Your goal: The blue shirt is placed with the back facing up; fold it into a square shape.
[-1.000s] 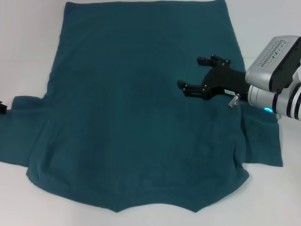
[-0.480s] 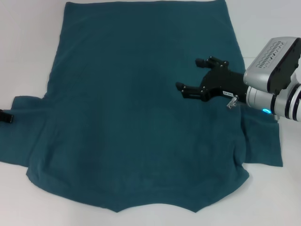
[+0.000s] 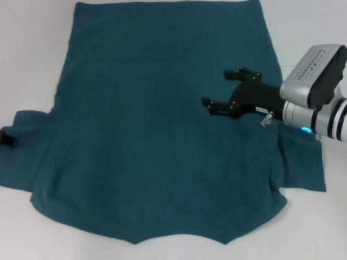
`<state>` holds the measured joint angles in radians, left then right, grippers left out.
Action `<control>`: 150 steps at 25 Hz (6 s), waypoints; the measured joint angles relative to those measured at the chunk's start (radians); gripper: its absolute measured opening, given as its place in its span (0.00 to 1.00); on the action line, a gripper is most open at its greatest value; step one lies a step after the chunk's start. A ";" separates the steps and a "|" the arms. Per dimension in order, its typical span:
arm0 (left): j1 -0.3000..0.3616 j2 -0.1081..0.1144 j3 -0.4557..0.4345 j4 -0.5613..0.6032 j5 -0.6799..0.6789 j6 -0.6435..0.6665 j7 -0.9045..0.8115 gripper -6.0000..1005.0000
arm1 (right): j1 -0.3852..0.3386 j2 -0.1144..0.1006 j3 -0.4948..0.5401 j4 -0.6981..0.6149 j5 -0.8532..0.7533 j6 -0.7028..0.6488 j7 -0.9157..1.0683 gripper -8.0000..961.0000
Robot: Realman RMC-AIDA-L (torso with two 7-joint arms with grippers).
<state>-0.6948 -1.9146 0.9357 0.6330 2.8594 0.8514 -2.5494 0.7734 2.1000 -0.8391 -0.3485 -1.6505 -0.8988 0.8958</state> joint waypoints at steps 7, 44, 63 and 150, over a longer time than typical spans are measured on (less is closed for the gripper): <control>-0.001 -0.002 0.000 -0.015 0.000 -0.016 0.000 0.88 | 0.000 0.002 0.000 0.000 0.000 -0.001 0.000 0.98; -0.001 -0.014 0.007 -0.008 0.000 -0.030 0.028 0.05 | -0.001 0.002 0.000 0.000 0.011 -0.002 0.000 0.98; 0.002 -0.029 0.005 0.123 -0.002 0.058 0.031 0.06 | -0.010 0.002 0.006 -0.002 0.014 -0.014 0.000 0.98; 0.079 -0.078 0.037 0.307 -0.004 0.147 0.040 0.05 | -0.011 0.002 0.002 0.000 0.028 -0.014 0.005 0.98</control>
<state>-0.6154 -1.9923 0.9730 0.9403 2.8557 0.9984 -2.5091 0.7629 2.1015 -0.8375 -0.3490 -1.6229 -0.9128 0.9005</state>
